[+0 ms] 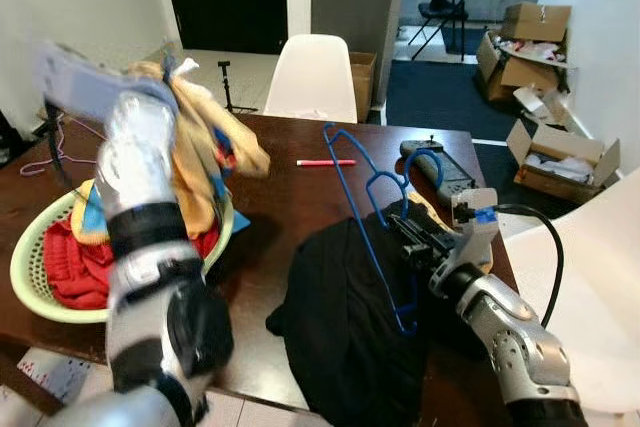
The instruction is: Hang hanger
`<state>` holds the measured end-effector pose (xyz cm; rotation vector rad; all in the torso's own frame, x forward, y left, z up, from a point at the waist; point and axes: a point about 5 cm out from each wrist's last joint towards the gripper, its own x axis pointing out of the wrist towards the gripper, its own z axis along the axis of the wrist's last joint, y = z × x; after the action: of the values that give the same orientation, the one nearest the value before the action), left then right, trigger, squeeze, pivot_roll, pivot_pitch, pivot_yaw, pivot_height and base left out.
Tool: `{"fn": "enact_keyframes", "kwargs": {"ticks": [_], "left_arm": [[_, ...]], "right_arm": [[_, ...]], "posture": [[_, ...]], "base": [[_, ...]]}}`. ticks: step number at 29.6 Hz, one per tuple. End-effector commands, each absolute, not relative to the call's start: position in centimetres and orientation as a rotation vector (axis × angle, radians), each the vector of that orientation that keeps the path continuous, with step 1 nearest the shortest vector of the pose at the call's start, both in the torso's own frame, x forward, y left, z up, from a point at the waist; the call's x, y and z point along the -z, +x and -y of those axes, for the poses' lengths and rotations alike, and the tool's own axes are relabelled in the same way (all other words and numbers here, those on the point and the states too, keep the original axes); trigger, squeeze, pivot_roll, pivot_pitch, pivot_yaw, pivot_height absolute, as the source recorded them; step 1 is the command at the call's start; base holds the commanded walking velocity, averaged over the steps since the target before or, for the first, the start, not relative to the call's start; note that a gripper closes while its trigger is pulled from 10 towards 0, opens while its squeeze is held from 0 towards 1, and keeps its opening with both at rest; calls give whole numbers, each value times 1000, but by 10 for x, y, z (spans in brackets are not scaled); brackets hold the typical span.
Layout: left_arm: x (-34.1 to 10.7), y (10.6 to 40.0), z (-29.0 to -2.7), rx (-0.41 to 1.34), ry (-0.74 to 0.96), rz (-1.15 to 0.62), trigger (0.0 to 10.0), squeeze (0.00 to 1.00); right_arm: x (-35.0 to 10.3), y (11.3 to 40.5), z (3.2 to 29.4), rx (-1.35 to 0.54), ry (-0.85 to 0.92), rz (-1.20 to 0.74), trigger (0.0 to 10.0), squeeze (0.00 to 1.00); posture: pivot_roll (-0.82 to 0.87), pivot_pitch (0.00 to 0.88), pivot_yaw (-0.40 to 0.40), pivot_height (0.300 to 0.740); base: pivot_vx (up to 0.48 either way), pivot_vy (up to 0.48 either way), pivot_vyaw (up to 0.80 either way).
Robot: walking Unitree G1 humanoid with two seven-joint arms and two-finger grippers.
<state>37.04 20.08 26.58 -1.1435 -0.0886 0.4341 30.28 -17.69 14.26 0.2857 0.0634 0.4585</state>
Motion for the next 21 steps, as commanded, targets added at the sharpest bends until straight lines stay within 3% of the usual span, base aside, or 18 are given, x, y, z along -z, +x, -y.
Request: {"fn": "enact_keyframes", "kwargs": {"ticks": [1, 6, 8, 16, 20, 21], "left_arm": [[-266, 354, -203, -458, -1135, 98, 10000, 1000], [-252, 331, -209, -497, -1063, 35, 10000, 1000], [-247, 312, -218, -511, -920, -5, 10000, 1000], [-253, 288, -235, -422, -643, -56, 10000, 1000], [-312, 281, -250, -86, -141, 127, 10000, 1000], [-322, 278, -244, -2, 65, 172, 10000, 827]], "right_arm": [[-142, 300, 179, -462, 297, -68, 10000, 0], [-143, 299, 180, -466, 313, -68, 10000, 0], [-143, 299, 181, -468, 326, -68, 10000, 0], [-144, 299, 184, -471, 342, -69, 10000, 0], [-145, 301, 184, -474, 346, -72, 10000, 0], [-145, 301, 185, -470, 342, -73, 10000, 0]], "posture": [[31, 23, 34, 740], [37, 26, 33, 740], [54, 34, 30, 740], [69, 40, 22, 740], [72, 38, 13, 740], [72, 36, 13, 740]], "base": [[0, 0, 0], [0, 0, 0], [0, 0, 0], [0, 0, 0], [0, 0, 0], [0, 0, 0]]}}
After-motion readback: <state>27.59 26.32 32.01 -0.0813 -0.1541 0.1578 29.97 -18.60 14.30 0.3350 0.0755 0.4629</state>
